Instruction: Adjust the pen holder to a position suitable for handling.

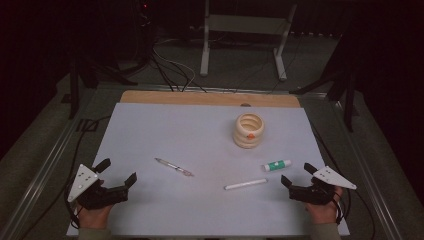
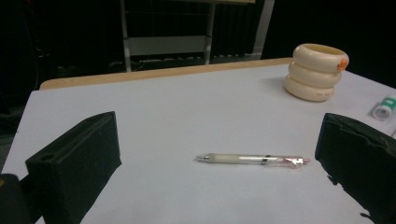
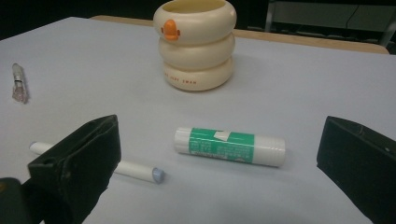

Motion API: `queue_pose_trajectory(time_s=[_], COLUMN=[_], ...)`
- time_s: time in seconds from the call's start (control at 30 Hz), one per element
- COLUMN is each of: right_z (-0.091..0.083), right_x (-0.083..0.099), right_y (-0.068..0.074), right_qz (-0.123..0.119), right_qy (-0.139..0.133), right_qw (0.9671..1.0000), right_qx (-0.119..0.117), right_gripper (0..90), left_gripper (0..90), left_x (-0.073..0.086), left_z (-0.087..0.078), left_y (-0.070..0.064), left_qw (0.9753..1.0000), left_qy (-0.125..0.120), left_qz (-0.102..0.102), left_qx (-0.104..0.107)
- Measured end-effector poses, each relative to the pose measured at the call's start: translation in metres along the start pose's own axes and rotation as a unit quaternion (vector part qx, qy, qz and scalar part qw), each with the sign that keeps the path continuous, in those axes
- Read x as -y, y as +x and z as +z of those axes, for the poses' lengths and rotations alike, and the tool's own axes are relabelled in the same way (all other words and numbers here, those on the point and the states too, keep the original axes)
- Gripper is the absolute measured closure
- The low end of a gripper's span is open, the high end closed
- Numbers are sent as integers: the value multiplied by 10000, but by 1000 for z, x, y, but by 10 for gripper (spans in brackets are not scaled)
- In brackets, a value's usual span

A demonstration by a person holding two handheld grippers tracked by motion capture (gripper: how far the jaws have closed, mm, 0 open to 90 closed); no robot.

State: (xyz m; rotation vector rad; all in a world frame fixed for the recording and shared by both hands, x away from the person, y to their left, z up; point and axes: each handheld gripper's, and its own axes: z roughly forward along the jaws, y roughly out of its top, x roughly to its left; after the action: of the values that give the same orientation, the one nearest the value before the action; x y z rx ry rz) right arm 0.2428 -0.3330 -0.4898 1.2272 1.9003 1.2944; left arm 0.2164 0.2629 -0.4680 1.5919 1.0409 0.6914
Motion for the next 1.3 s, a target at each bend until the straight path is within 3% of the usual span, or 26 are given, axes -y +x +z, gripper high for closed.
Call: queue_pose_trajectory(time_s=[0.4,0.6,0.8,1.07,1.3], right_z=[1,-1,1,6,17], right_x=[0,-3,-11,-35,-62], right_y=[0,6,17,25,31], right_qz=[56,261,74,-10,-43], right_qy=[-16,-4,106,132,80], right_qw=[10000,9996,9999,9999,9999], right_qx=[45,-129,-91,-2,-121], right_gripper=[2,1,1,1,1], left_gripper=[5,5,5,5,5], left_x=[4,9,12,12,15], left_z=[6,8,9,7,9], left_y=[1,4,5,4,3], left_qw=[10000,9999,9999,9999,9998], left_qy=[51,67,21,12,47], left_qz=[0,-49,-136,-141,-151], left_qx=[-53,-96,-66,-69,-89])
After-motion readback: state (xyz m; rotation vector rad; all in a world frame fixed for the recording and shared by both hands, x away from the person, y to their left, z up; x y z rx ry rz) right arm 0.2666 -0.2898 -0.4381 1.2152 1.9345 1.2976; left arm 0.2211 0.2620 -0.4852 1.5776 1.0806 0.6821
